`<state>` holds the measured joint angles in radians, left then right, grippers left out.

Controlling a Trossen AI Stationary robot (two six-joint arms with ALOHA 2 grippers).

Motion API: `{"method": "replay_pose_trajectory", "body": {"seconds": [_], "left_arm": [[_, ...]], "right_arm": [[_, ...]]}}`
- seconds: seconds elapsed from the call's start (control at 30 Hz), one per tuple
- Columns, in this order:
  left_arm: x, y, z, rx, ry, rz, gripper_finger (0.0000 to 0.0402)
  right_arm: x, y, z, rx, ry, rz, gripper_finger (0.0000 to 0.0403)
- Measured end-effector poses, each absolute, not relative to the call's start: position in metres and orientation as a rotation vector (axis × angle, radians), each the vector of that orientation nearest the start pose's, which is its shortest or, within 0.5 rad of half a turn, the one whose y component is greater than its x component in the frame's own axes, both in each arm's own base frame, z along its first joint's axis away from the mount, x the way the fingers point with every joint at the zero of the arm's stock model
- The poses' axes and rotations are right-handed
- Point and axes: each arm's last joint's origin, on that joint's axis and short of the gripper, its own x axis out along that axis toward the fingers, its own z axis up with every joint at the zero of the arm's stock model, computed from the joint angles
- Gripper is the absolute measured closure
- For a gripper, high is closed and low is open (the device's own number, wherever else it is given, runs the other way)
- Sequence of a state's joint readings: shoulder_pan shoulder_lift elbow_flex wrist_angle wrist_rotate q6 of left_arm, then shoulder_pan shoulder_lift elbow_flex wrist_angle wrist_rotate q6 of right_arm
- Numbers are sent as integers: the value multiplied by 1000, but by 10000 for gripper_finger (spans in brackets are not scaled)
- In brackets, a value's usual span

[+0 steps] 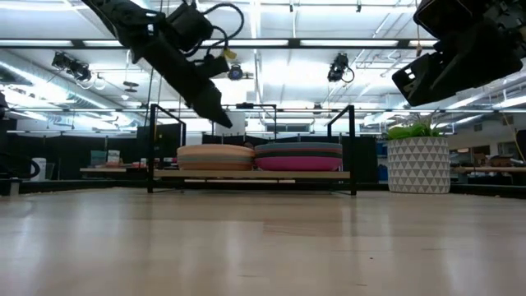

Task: Place and stack plates onto a shelf
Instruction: Return to Home Position

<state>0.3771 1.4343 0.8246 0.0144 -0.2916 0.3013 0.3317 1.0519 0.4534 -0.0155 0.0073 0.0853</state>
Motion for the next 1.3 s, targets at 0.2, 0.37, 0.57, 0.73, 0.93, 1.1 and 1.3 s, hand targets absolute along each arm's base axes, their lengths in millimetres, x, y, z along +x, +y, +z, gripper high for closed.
{"method": "replay_pose_trajectory", "body": {"seconds": [0.2, 0.37, 0.57, 0.73, 0.93, 1.1, 1.3], "left_arm": [[283, 121, 189, 337, 849, 621, 226], [287, 116, 182, 454, 915, 692, 226], [286, 104, 206, 480, 814, 680, 226], [277, 92, 234, 389, 666, 558, 226], [269, 85, 251, 284, 564, 462, 226], [268, 85, 251, 284, 570, 463, 226], [268, 85, 251, 283, 567, 461, 226]], "right_arm": [[193, 67, 189, -21, 621, 299, 270], [193, 68, 189, -19, 614, 304, 270], [193, 68, 190, -18, 606, 304, 270], [193, 68, 189, -2, 613, 299, 270], [194, 69, 191, -20, 596, 324, 270], [194, 69, 191, -20, 594, 324, 270], [194, 69, 191, -21, 590, 293, 270]]}}
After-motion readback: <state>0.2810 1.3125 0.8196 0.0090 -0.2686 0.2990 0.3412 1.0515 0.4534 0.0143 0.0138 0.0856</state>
